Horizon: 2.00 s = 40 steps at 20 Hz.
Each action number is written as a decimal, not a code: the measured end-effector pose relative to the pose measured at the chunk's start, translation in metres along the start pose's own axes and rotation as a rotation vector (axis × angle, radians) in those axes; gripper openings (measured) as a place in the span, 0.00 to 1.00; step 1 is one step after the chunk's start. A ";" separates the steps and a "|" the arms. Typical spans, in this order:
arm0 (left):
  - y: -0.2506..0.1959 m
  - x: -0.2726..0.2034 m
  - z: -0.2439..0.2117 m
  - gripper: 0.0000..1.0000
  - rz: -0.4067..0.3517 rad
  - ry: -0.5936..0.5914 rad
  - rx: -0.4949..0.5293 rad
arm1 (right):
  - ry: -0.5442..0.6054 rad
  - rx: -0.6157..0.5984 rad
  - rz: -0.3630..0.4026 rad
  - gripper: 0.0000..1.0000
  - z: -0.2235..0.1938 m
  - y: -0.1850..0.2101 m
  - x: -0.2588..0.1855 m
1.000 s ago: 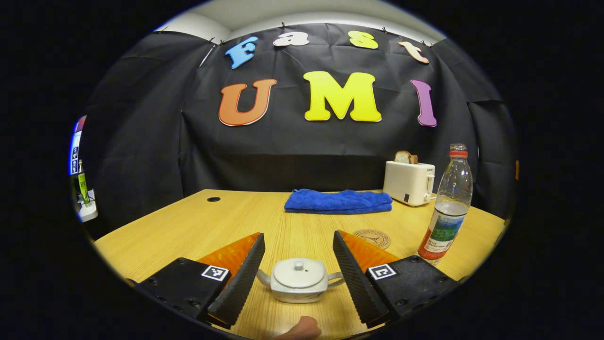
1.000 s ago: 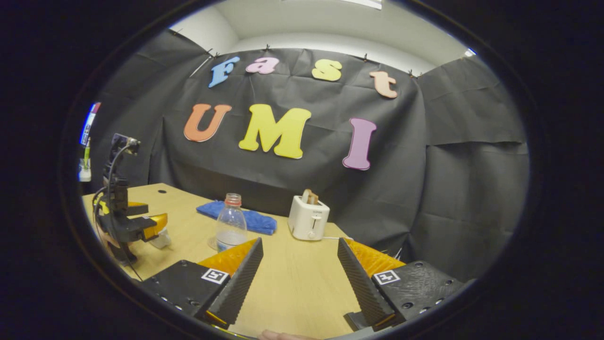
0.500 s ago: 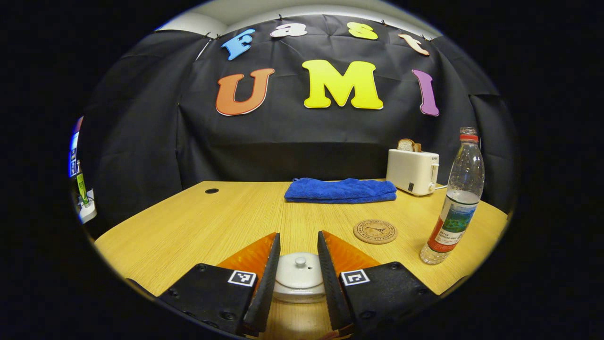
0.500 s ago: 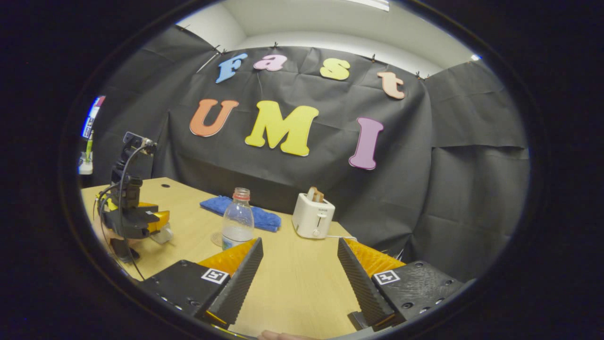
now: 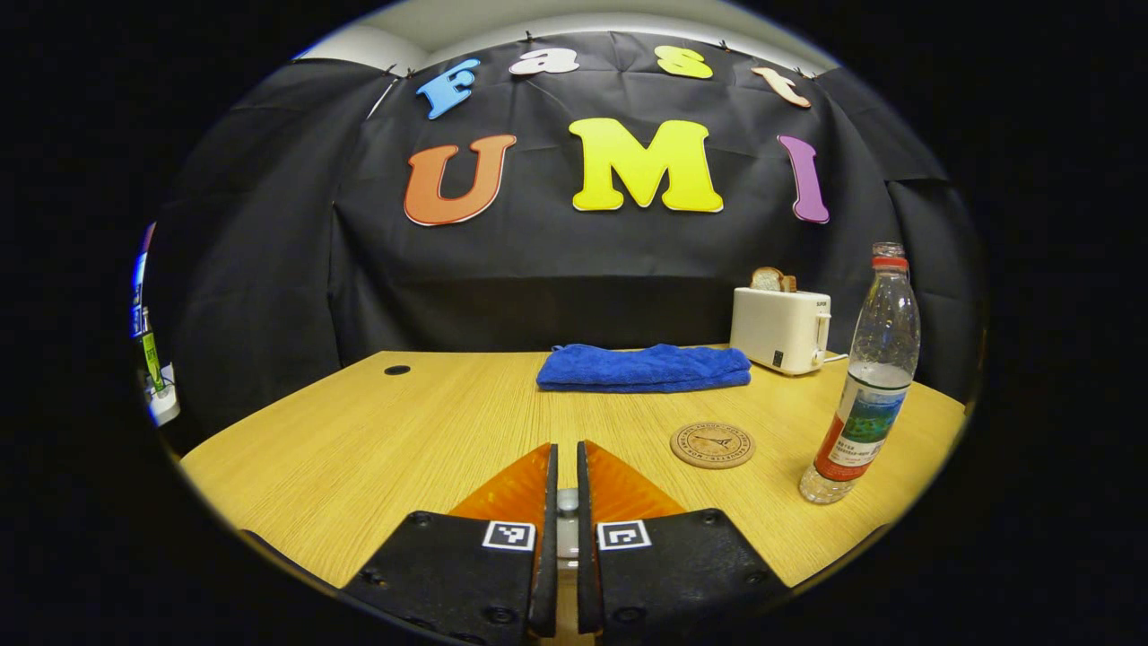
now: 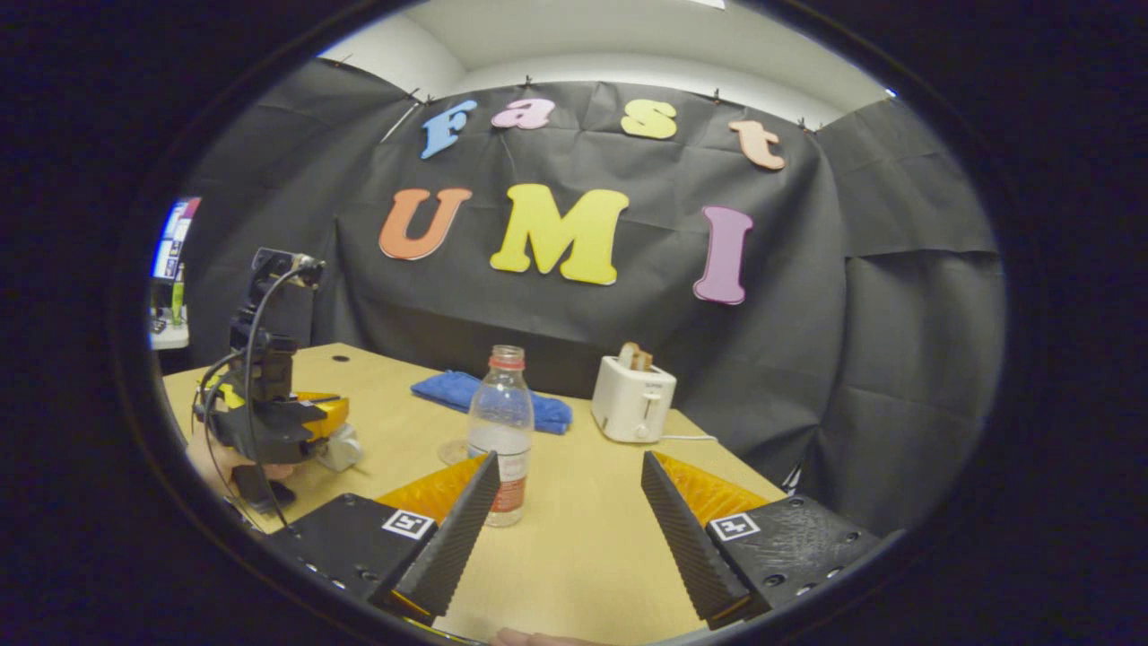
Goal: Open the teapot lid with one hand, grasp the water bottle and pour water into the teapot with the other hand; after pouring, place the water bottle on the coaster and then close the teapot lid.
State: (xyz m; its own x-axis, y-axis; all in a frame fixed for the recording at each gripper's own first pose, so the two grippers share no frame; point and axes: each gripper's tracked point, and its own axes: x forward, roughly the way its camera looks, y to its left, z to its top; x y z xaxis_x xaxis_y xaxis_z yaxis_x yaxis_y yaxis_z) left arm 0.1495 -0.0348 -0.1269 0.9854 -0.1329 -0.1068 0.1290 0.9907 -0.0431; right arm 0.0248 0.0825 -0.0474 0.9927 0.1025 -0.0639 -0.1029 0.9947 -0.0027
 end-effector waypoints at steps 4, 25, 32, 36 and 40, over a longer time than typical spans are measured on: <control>-0.001 -0.007 0.011 0.08 -0.035 -0.010 -0.024 | 0.022 -0.009 0.044 0.95 -0.020 0.024 0.026; 0.047 -0.095 0.093 0.03 -0.051 -0.054 -0.014 | 0.037 -0.007 -0.036 0.80 -0.023 0.055 0.132; 0.067 -0.115 0.103 0.03 -0.092 -0.069 -0.086 | 0.039 -0.250 -0.083 0.75 -0.004 0.069 0.117; 0.098 -0.117 0.099 0.03 -0.032 -0.060 -0.052 | 0.079 -0.374 -0.092 0.76 -0.005 0.082 0.118; 0.115 -0.117 0.094 0.03 -0.006 -0.041 -0.076 | 0.116 -0.577 -0.099 0.76 -0.011 0.097 0.118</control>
State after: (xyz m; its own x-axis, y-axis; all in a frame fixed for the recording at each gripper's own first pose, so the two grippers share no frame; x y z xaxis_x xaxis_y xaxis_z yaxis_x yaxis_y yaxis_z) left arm 0.0591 0.0974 -0.0258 0.9885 -0.1360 -0.0656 0.1275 0.9846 -0.1195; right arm 0.1308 0.1914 -0.0662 0.9893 -0.0240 -0.1440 -0.0606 0.8303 -0.5540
